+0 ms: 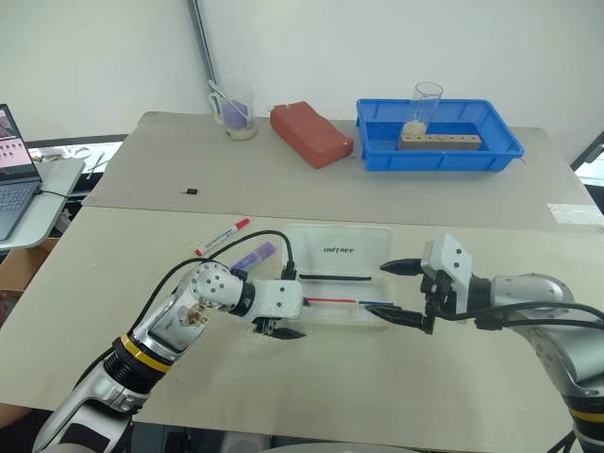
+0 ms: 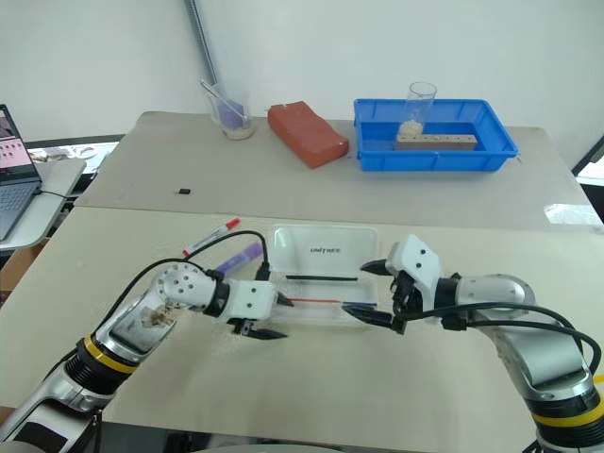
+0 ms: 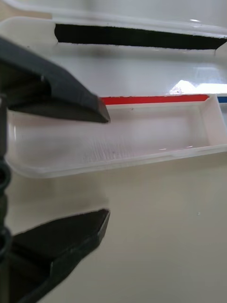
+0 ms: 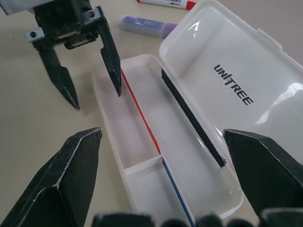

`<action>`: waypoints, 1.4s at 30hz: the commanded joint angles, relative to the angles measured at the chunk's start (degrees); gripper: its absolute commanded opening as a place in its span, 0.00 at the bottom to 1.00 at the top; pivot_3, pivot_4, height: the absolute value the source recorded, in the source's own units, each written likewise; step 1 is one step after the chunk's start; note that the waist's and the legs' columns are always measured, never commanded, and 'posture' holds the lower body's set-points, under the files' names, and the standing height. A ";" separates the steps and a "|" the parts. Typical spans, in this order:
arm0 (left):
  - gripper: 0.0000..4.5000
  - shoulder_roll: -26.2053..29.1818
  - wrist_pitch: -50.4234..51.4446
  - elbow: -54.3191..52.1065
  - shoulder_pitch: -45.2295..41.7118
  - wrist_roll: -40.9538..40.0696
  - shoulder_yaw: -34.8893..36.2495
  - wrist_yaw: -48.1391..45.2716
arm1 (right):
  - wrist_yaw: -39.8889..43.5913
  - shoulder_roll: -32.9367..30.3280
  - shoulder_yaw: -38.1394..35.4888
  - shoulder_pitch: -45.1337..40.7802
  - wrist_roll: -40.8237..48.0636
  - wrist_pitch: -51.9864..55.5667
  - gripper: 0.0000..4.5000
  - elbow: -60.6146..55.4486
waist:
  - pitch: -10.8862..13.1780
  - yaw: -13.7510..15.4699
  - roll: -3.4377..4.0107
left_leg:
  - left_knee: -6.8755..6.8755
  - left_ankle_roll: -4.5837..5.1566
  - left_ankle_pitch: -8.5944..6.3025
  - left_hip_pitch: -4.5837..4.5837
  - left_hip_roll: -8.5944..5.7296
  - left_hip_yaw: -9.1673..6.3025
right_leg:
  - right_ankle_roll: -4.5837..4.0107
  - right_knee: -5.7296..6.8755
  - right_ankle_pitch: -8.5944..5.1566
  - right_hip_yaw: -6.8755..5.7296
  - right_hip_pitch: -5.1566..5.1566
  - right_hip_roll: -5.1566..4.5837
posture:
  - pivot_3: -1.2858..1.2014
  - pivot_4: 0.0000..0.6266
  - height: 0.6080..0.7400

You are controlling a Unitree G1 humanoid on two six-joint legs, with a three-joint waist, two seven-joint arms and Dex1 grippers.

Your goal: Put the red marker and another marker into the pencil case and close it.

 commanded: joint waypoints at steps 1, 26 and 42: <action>0.97 2.38 3.70 -6.34 -1.41 -3.68 3.96 -1.64 | 0.67 -0.65 -1.19 -1.85 0.80 -0.45 1.00 -0.32 | 0.00 -0.04 0.01 | -0.01 0.00 0.00 0.00 0.00 0.00 | 0.00 0.00 0.00 0.00 -0.01 0.01 | 0.52 0.24 1.00; 0.99 2.15 11.23 15.90 -1.63 -13.73 30.19 18.51 | -5.67 10.48 6.62 -25.02 7.38 9.53 1.00 -1.50 | -0.05 0.53 -0.02 | -0.03 0.01 -0.01 0.12 0.04 -0.20 | -0.06 0.08 0.03 -0.13 -0.17 0.10 | 0.52 0.24 1.00; 0.99 -3.66 -3.72 49.62 -11.50 -9.69 30.21 23.99 | -12.94 16.38 7.32 -29.63 8.49 13.85 1.00 -3.05 | -0.09 0.90 -0.08 | -0.05 0.02 -0.01 -0.04 0.08 -0.02 | -0.16 0.26 0.07 -0.12 -0.26 0.06 | 0.52 0.24 1.00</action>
